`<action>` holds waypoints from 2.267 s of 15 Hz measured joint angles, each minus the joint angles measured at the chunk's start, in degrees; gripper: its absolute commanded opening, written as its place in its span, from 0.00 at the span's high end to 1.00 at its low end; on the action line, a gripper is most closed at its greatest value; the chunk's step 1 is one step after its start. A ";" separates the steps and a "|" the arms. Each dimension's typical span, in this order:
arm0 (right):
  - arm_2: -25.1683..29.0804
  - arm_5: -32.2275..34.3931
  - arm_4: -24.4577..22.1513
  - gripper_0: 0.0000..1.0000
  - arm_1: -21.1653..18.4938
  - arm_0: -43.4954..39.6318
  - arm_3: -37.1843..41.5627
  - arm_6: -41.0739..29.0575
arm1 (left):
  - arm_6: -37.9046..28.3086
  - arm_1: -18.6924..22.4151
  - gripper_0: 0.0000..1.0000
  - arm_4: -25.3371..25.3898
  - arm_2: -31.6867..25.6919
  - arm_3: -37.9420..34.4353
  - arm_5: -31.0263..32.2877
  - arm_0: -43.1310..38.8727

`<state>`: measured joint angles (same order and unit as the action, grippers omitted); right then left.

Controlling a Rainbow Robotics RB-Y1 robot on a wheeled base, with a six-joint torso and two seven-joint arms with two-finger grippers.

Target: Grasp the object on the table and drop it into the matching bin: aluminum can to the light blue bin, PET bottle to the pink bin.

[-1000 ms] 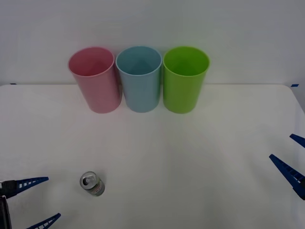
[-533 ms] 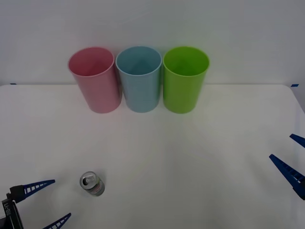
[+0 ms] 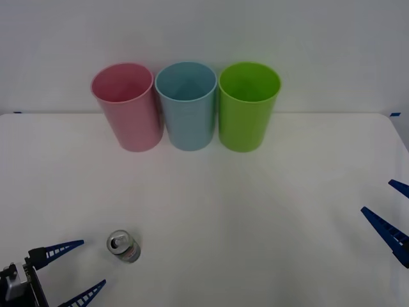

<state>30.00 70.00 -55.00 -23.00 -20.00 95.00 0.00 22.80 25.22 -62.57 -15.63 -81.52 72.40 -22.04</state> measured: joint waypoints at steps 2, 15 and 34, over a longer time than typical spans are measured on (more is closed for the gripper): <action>0.00 0.00 0.00 0.00 0.00 0.00 0.00 0.00 | 0.24 -1.73 0.00 -1.25 0.05 0.13 0.00 0.73; 0.00 0.00 0.00 0.00 0.00 0.00 0.00 0.00 | 2.15 -6.56 0.00 -8.30 0.49 4.68 -1.93 7.27; 0.00 0.00 0.00 0.00 0.00 0.00 0.00 0.00 | 2.97 -11.42 0.79 -13.63 0.43 5.63 -3.07 10.00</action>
<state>30.00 70.00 -55.00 -23.00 -20.00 95.00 0.00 25.77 13.80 -76.20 -15.20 -75.89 69.33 -12.04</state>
